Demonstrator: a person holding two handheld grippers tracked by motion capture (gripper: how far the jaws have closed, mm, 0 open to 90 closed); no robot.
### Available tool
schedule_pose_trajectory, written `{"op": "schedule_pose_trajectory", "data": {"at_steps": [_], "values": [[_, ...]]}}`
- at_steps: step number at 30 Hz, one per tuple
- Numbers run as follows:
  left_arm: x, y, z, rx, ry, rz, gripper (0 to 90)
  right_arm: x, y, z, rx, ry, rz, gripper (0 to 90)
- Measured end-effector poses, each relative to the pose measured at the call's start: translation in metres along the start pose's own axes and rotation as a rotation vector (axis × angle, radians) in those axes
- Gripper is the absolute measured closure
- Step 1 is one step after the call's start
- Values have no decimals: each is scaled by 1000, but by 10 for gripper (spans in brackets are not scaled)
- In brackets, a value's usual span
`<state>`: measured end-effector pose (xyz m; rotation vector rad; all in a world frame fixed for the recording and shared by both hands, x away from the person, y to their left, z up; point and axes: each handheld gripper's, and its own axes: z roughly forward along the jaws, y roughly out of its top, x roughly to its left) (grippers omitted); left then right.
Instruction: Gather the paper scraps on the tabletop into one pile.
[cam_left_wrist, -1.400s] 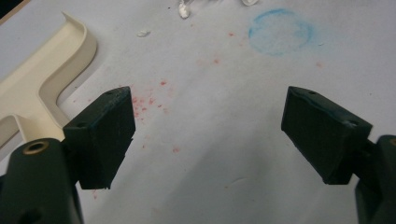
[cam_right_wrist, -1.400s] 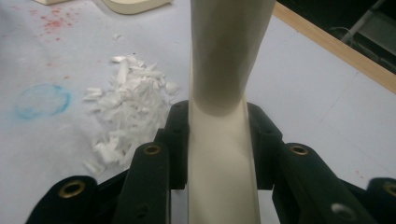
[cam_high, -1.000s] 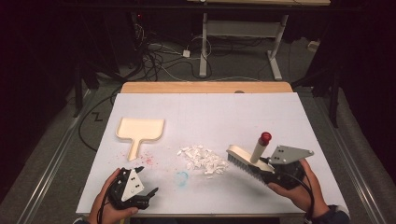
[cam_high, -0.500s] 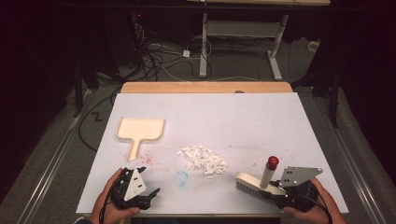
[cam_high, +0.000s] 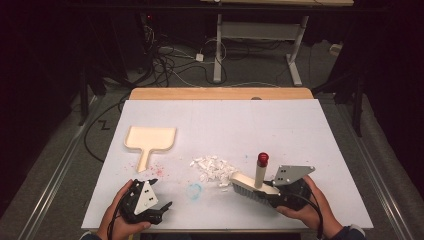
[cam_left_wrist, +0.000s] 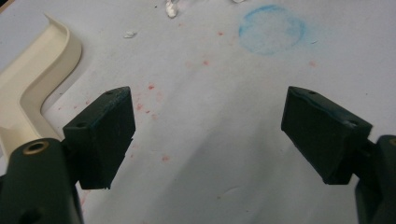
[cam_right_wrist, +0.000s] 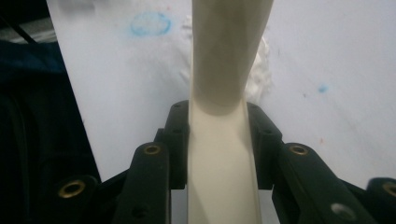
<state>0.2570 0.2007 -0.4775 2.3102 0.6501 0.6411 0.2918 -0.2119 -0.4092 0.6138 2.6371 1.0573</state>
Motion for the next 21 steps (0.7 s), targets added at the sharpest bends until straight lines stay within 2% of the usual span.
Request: {"op": "schedule_pose_trajectory", "data": {"at_steps": [5, 12, 16, 18, 21], "values": [[0, 0, -1, -3, 3, -3, 168, -2, 12, 9, -27, -2, -10, 675], [1, -1, -1, -1, 2, -8, 168, -3, 22, -4, -113, -29, -3, 674], [1, 0, -1, -5, 5, -12, 168, -9, 25, -10, -168, -92, 45, 675], [2, -1, -2, -6, 8, -14, 169, -13, 25, -9, -167, -145, 75, 674], [3, -1, -2, -5, 10, -17, 168, -20, 22, -1, -134, -244, 105, 674]]}}
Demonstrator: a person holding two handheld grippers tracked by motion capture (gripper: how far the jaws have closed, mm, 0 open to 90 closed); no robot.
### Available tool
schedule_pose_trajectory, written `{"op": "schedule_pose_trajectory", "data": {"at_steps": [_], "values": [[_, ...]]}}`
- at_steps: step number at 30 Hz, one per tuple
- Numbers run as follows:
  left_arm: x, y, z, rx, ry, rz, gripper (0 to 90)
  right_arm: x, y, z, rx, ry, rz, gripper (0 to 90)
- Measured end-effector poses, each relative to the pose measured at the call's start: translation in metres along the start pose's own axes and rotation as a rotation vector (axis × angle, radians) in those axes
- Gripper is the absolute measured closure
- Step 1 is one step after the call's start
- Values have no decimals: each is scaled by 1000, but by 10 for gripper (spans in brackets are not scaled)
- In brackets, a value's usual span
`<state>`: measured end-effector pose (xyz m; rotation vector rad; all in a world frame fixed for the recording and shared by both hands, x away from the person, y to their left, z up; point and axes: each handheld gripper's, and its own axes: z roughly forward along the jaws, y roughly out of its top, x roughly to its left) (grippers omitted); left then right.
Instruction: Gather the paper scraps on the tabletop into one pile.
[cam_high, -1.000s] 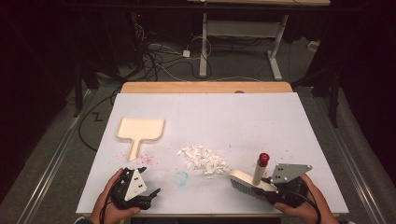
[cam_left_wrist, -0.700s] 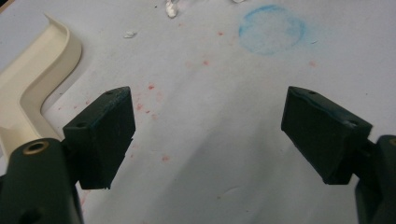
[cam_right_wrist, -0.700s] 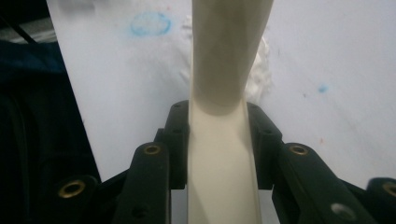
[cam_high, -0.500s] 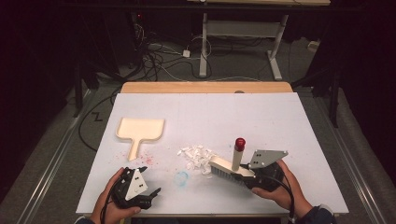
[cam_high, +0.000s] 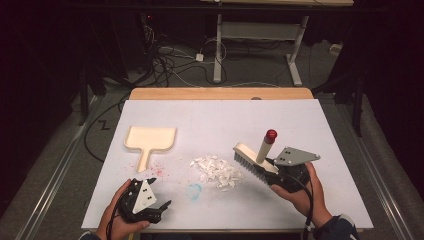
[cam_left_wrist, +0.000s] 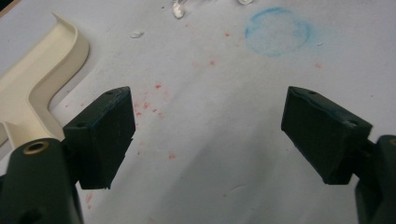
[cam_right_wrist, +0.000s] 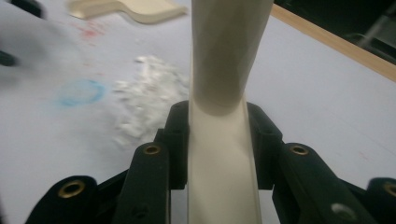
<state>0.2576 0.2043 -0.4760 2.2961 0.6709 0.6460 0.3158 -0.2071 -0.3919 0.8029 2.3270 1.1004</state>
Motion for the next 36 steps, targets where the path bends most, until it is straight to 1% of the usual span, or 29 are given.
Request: {"op": "schedule_pose_trajectory", "data": {"at_steps": [2, 5, 7, 8, 10, 12, 14, 17, 18, 22, 25, 28, 30, 31, 33, 36], "values": [[0, 0, 0, -2, 1, -5, 168, -4, -3, 10, 30, -68, 21, 674], [1, 0, -1, -5, 5, -4, 168, -8, -8, 26, 76, -136, 38, 675], [1, 0, -2, -5, 8, -5, 168, -9, -11, 37, 99, -157, 51, 675], [2, 0, -3, -7, 11, -6, 168, -9, -12, 40, 84, -160, 52, 675], [2, -1, -3, -14, 13, -14, 168, -7, -8, 45, 85, -171, 52, 675], [2, 0, -3, -14, 14, -16, 168, -3, -5, 52, 81, -165, 61, 675], [2, 0, -3, -11, 13, -11, 168, 6, -1, 60, 85, -165, 48, 673], [1, 1, -3, -12, 13, -7, 168, 18, 6, 72, 92, -158, 48, 668], [1, 1, -3, -13, 14, -7, 168, 21, 8, 75, 94, -166, 45, 666], [2, 0, -3, -14, 12, -9, 168, 32, 17, 86, 76, -155, 53, 666], [2, 0, -3, -13, 11, -7, 168, 39, 23, 92, 55, -131, 62, 668], [1, 1, -3, -16, 10, -5, 168, 47, 29, 98, 38, -111, 56, 669], [1, 1, -4, -17, 10, -3, 168, 52, 32, 101, 35, -97, 37, 669], [1, 1, -4, -19, 10, -5, 168, 54, 33, 102, 32, -102, 32, 669], [1, 0, -4, -19, 10, -6, 168, 54, 34, 101, 12, -97, 27, 673], [1, 0, -4, -17, 11, -6, 168, 47, 36, 94, -24, -100, 36, 675]]}}
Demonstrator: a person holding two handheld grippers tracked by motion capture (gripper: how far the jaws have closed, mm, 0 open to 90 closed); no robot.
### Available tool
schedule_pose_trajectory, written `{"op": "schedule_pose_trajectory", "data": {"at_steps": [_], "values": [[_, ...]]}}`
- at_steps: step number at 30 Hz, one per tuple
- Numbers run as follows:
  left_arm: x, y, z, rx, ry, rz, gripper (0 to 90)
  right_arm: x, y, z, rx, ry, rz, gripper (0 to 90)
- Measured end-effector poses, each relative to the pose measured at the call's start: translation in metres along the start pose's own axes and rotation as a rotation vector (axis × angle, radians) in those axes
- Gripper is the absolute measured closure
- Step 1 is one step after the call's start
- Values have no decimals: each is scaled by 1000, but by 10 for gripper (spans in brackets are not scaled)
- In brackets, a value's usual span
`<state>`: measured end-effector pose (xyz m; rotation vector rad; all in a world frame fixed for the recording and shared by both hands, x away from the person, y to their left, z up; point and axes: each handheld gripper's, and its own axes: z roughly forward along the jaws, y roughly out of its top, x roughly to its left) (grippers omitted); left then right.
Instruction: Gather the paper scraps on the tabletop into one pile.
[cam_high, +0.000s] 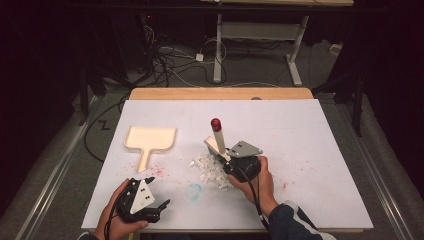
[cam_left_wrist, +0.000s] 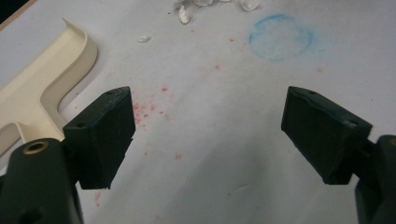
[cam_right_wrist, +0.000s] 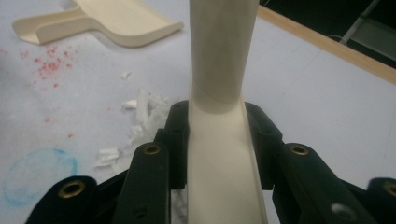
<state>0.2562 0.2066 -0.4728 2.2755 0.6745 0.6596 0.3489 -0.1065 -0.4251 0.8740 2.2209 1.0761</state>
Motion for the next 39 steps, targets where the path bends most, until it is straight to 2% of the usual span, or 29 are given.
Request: {"op": "schedule_pose_trajectory", "data": {"at_steps": [4, 10, 17, 23, 26, 29, 37, 39], "values": [[-1, 0, 0, 1, 0, 2, 168, -11, 2, -14, -31, -2, 7, 674], [-1, 0, -1, 7, 3, 6, 168, -30, -4, -47, -56, 59, -22, 674], [-2, 0, -2, 7, 9, 7, 168, -50, -29, -92, -28, 117, -42, 675], [-2, 1, -2, 12, 12, 11, 168, -51, -57, -117, 39, 178, -66, 675], [-2, 1, -1, 10, 10, 9, 168, -46, -68, -117, 68, 207, -72, 675], [-1, 1, -1, 0, -4, -3, 168, -37, -72, -108, 68, 246, -72, 676], [0, 0, 1, 2, -11, -7, 168, -10, -53, -78, 47, 249, -119, 675], [-1, 0, 2, 3, -15, -6, 168, -7, -47, -71, 30, 259, -106, 676]]}}
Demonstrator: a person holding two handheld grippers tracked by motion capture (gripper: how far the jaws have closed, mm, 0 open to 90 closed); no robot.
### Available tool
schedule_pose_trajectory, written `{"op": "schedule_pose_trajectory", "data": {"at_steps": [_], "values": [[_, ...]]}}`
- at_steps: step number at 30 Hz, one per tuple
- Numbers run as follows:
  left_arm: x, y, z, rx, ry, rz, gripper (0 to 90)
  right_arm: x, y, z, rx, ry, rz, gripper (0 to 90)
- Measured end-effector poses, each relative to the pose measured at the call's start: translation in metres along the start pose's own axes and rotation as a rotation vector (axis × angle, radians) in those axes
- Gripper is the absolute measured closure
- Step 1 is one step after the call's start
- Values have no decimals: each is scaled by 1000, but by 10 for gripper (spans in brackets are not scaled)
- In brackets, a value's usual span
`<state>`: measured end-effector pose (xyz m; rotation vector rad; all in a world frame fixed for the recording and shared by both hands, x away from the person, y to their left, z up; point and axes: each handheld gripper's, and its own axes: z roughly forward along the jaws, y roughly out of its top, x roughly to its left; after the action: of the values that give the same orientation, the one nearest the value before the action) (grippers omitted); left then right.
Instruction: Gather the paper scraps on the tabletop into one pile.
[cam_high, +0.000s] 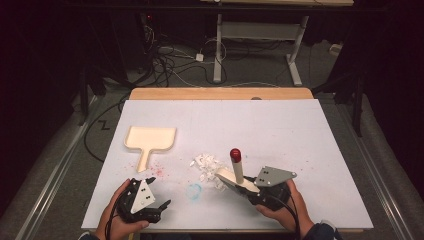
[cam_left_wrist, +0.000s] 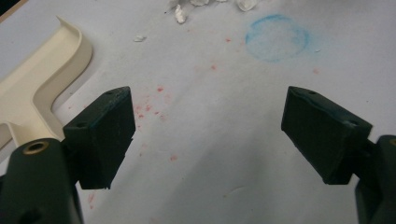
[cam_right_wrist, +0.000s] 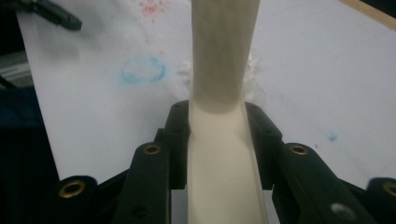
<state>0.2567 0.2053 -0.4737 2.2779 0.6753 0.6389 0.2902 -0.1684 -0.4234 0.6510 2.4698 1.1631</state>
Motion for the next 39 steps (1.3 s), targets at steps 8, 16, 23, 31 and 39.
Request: {"op": "schedule_pose_trajectory", "data": {"at_steps": [8, 16, 23, 31, 39], "values": [[0, 1, 2, 7, -4, 8, 168, -2, 18, 14, -28, 3, -15, 675], [0, 1, 1, 4, 6, 5, 168, -10, 24, -18, -126, -18, 7, 674], [0, 1, 1, 6, 9, 5, 168, -27, 25, -13, -149, -141, 45, 674], [0, 1, 2, 8, 2, 9, 168, -43, 16, 33, -74, -294, 102, 674], [0, 1, 2, 7, -1, 13, 168, -24, 30, 69, -75, -256, 79, 674]]}}
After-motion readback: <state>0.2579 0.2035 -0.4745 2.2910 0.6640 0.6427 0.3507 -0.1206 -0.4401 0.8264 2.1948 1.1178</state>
